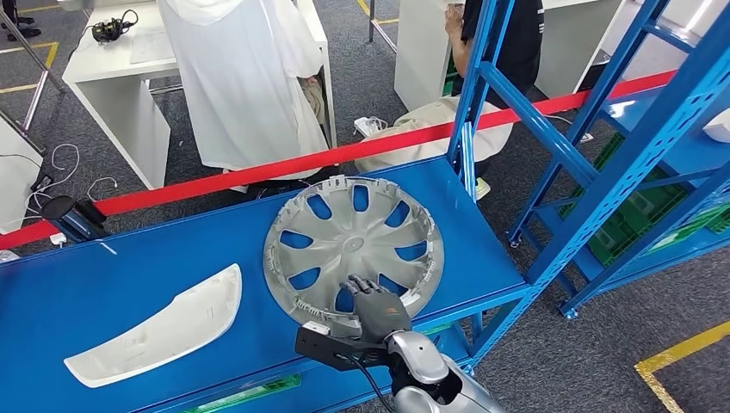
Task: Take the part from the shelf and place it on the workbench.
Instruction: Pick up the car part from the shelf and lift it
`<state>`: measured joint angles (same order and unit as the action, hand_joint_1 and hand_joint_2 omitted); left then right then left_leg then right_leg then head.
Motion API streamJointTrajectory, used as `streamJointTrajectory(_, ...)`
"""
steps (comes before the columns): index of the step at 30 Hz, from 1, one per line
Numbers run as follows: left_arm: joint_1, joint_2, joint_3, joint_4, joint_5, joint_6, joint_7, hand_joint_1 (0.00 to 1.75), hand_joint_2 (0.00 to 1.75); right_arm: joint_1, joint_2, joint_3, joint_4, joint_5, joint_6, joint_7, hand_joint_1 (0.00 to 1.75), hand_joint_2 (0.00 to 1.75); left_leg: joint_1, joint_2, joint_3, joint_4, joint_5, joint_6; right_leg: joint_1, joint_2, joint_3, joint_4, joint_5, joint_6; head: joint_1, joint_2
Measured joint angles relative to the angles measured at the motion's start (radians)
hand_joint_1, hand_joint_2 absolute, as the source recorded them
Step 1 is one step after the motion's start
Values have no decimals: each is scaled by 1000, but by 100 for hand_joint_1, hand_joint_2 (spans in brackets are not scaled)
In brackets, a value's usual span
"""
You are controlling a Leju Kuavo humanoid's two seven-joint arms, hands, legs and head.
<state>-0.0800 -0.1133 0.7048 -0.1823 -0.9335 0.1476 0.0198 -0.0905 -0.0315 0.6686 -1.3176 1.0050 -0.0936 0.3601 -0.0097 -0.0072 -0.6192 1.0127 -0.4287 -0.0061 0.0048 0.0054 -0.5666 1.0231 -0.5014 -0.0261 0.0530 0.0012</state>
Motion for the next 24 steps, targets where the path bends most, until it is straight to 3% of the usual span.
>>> streamJointTrajectory(24,7,0,25,0,9,4,-9,0,0,7,12,-45,13,-19,19,-18,175,175,0,0,1,0,0,0,0,1,1,0,0,0,0,0)
